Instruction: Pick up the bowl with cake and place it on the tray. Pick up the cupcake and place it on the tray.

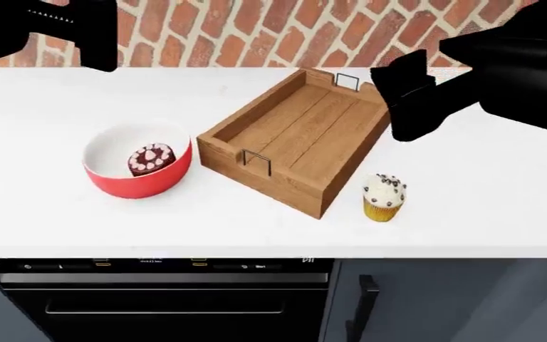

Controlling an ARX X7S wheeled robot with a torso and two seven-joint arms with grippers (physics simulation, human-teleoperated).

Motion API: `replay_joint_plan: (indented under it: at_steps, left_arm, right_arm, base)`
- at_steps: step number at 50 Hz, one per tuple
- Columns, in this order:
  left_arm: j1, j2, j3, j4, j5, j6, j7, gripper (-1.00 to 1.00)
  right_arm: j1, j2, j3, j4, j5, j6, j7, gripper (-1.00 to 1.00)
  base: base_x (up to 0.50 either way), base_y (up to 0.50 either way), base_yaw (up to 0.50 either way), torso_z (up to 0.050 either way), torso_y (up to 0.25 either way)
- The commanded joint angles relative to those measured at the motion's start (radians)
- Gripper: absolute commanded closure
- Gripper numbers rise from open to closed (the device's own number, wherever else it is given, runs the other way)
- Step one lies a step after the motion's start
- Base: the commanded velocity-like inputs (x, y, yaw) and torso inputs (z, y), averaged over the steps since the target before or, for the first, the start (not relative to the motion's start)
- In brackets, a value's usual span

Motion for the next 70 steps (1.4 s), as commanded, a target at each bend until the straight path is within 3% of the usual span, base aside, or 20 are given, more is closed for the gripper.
replay_joint_plan:
  at_steps: [1, 13, 24, 36, 42, 53, 70]
  left_arm:
    - [-0.05, -0.07, 0.062, -0.061, -0.283, 0.009, -0.206, -1.0]
    - [-0.048, -0.128, 0.103, -0.06, -0.451, 0.066, -0.318, -1.0]
    - [-0.048, -0.148, 0.138, -0.055, -0.44, 0.071, -0.311, -1.0]
    - [-0.062, -0.176, 0.185, -0.07, -0.534, 0.094, -0.359, -1.0]
    - [-0.072, -0.215, 0.244, -0.091, -0.67, 0.124, -0.451, -1.0]
    - [-0.246, -0.326, 0.487, -0.105, -1.108, 0.245, -0.701, -1.0]
    - [-0.222, -0.486, 0.562, 0.036, -1.312, 0.354, -0.702, -1.0]
  right_arm:
    - [0.058, 0.106, -0.104, -0.001, 0.254, -0.023, 0.085, -1.0]
    - [0.085, 0.142, -0.1, -0.047, 0.332, -0.02, 0.047, -1.0]
    - [0.079, 0.143, -0.116, -0.046, 0.304, -0.03, 0.044, -1.0]
    - [0.101, 0.165, -0.151, -0.078, 0.316, -0.017, 0.051, -1.0]
    - [0.101, 0.176, -0.156, -0.083, 0.324, -0.033, 0.05, -1.0]
    - [0.119, 0.201, -0.17, -0.086, 0.335, -0.042, 0.053, -1.0]
    - [0.109, 0.213, -0.171, -0.089, 0.309, -0.043, 0.031, -1.0]
  base:
    - [0.5, 0.0, 0.0, 0.0, 0.0]
    - [0.5, 0.01, 0.0, 0.0, 0.001]
    - [0.21, 0.01, 0.0, 0.0, 0.001]
    - [0.24, 0.0, 0.0, 0.0, 0.001]
    - [0.0, 0.0, 0.0, 0.0, 0.0]
    - [0.0, 0.0, 0.0, 0.0, 0.0]
    - [0.0, 0.0, 0.0, 0.0, 0.0]
